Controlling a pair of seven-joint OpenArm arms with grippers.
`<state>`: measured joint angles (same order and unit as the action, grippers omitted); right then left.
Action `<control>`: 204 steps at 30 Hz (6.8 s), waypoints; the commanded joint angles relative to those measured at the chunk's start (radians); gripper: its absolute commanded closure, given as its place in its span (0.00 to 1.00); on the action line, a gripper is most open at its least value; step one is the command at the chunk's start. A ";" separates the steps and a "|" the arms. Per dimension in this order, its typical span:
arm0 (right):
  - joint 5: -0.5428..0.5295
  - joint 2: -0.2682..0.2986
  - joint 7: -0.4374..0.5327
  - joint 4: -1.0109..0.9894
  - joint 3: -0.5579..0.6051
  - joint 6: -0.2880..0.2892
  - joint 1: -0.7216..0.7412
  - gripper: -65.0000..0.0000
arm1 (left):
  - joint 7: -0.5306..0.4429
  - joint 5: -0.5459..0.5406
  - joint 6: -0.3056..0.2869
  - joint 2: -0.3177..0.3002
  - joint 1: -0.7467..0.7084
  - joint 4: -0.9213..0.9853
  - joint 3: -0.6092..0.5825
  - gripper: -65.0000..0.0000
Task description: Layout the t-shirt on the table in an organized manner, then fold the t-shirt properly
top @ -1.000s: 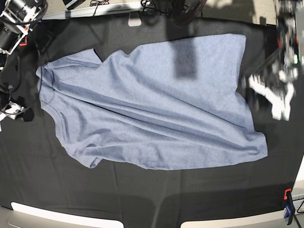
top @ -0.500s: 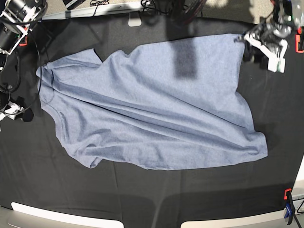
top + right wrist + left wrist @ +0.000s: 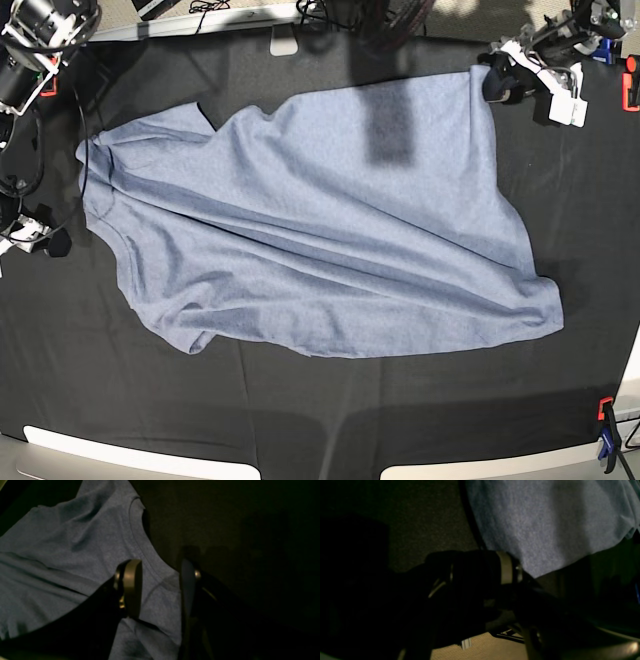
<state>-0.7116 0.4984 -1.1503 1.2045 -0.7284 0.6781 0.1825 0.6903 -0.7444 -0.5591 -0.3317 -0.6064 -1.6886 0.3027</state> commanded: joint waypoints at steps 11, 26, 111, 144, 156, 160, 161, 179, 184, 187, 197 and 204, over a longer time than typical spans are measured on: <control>-0.025 0.025 0.017 0.015 -0.003 0.007 0.019 0.61 | -0.003 -0.126 -0.085 -0.009 0.000 -0.014 0.004 0.72; -0.025 0.025 0.017 0.015 -0.003 0.007 0.019 0.61 | 0.070 -0.124 -0.079 0.005 0.022 -0.014 0.056 0.68; 0.557 -0.159 0.467 -0.539 0.586 -0.119 0.622 0.61 | 0.042 -0.142 -0.139 0.071 0.171 -0.014 0.424 0.55; 0.838 -0.281 0.523 -0.742 0.586 -0.195 0.614 1.00 | -0.041 -0.083 -0.139 0.071 0.200 -0.014 0.190 0.55; 0.758 -0.338 0.426 -0.022 0.612 -0.186 0.270 1.00 | -0.042 -0.083 -0.139 0.071 0.200 -0.014 0.190 0.55; 0.764 -0.338 0.428 0.239 0.660 -0.188 0.103 1.00 | -0.042 -0.083 -0.139 0.071 0.200 -0.014 0.190 0.55; 0.764 -0.338 0.427 0.297 0.671 -0.188 0.064 1.00 | -0.042 -0.083 -0.139 0.071 0.200 -0.014 0.190 0.55; 0.675 -0.338 0.379 0.665 0.696 -0.188 -0.339 1.00 | -0.056 -0.083 -0.139 0.071 0.200 -0.014 0.190 0.55; 0.440 -0.338 0.246 0.665 0.696 -0.092 -0.330 0.90 | -0.056 -0.083 -0.139 0.071 0.200 -0.013 0.190 0.55; 0.323 -0.338 0.238 0.665 0.696 -0.024 -0.314 0.77 | -0.061 -0.083 -0.139 0.071 0.200 -0.014 0.190 0.55; 0.341 -0.341 0.238 0.661 0.680 -0.065 -0.151 0.71 | -0.060 -0.083 -0.139 0.071 0.199 -0.014 0.190 0.55; 0.374 -0.341 0.233 0.478 0.625 -0.126 -0.034 0.57 | -0.060 -0.083 -0.139 0.071 0.199 -0.014 0.190 0.55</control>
<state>-0.3222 0.1528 -0.9428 1.6627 -0.1024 0.5510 0.1234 0.6540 -0.8078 -0.6888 -0.2501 -0.4095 -1.6878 0.4881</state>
